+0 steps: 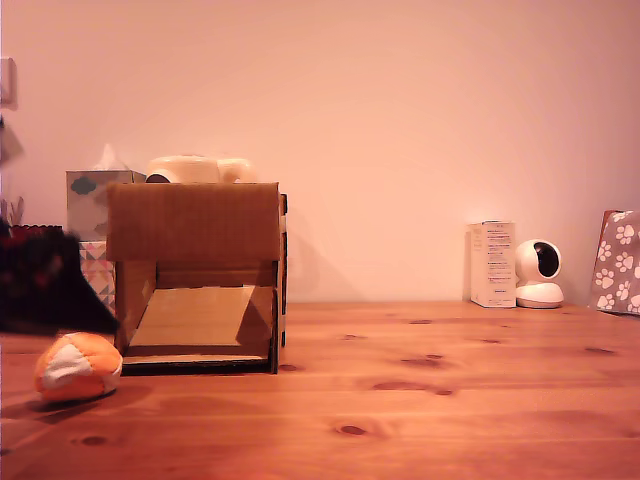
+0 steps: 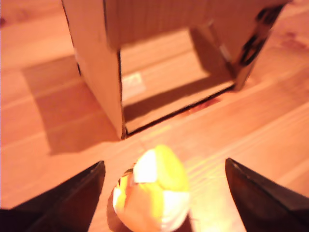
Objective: Drop the footbag into the cardboard dice tower
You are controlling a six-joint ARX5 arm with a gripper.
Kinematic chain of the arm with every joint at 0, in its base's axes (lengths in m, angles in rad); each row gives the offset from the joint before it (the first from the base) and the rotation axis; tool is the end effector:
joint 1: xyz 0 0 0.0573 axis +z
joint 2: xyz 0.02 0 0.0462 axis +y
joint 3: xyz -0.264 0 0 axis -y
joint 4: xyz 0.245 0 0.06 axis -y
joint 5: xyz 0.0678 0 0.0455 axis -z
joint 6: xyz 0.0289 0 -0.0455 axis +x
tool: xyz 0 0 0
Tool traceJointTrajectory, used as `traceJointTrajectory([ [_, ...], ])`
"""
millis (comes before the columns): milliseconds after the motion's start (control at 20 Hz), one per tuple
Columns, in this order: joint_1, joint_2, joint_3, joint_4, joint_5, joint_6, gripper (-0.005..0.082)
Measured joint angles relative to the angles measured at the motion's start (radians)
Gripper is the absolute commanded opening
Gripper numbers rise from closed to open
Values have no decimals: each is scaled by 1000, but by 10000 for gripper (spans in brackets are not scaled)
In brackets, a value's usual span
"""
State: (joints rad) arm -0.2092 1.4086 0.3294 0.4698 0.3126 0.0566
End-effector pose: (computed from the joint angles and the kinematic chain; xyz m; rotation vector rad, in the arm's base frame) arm 0.2173 -0.0552 0.1218 0.0217 0.6008 -0.5226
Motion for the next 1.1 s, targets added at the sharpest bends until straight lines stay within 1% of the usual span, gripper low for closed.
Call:
traceJointTrajectory([
  [100,0,71,0,50,0,2,716],
  [150,0,100,0,72,-1,5,684],
  [200,0,123,0,86,-5,8,621],
  [250,0,139,0,94,-8,10,526],
  [300,0,152,0,100,-16,14,411],
  [400,0,168,4,102,-29,14,149],
  [450,0,169,5,104,-32,14,75],
  [500,0,169,8,106,-34,14,56],
  [650,0,167,26,98,-31,14,57],
  [800,0,120,35,6,-26,13,57],
  [950,0,-4,35,-132,-26,12,57],
  [1050,0,-118,35,-212,-18,-17,57],
  [1100,0,-177,35,-248,-6,-23,57],
])
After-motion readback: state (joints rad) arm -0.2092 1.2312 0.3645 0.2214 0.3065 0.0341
